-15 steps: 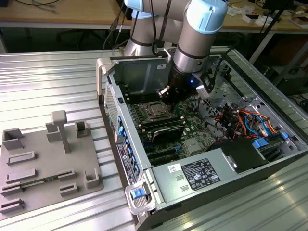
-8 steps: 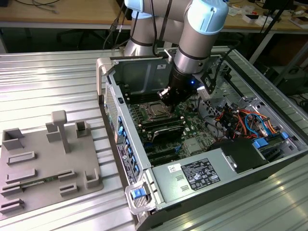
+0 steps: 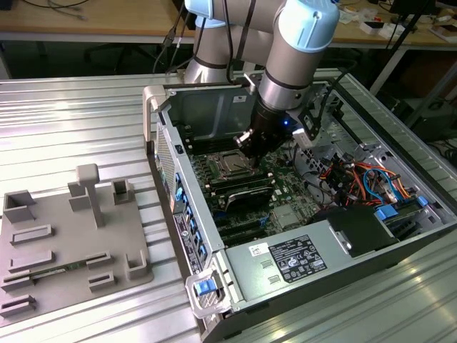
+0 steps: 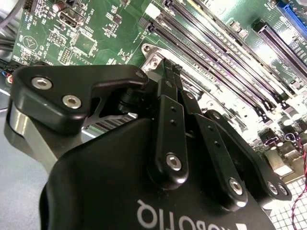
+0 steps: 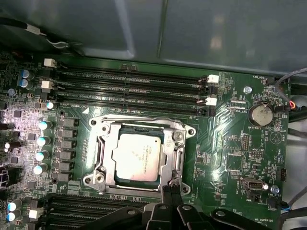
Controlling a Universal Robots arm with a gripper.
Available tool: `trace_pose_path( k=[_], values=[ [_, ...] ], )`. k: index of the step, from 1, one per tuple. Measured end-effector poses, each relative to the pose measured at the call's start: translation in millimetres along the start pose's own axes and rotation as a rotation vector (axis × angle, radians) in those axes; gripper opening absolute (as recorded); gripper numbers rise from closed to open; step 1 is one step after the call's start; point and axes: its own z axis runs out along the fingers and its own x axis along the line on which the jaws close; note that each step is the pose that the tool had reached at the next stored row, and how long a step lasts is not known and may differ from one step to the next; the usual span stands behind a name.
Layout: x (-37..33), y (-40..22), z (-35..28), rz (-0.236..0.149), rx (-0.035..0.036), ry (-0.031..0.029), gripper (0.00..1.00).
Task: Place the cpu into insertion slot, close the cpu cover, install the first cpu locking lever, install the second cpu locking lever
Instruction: 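Install the second cpu locking lever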
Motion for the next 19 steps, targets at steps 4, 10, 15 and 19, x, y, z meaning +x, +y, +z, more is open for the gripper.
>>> trace_pose_path(
  k=[4,10,15,19],
  values=[
    [0.1,-1.1,0.0,0.000,0.0000,0.0000,0.11],
    [0.2,-1.9,0.0,0.000,0.0000,0.0000,0.11],
    [0.3,-2.8,0.0,0.000,0.0000,0.0000,0.11],
    [0.3,-3.5,0.0,0.000,0.0000,0.0000,0.11]
  ],
)
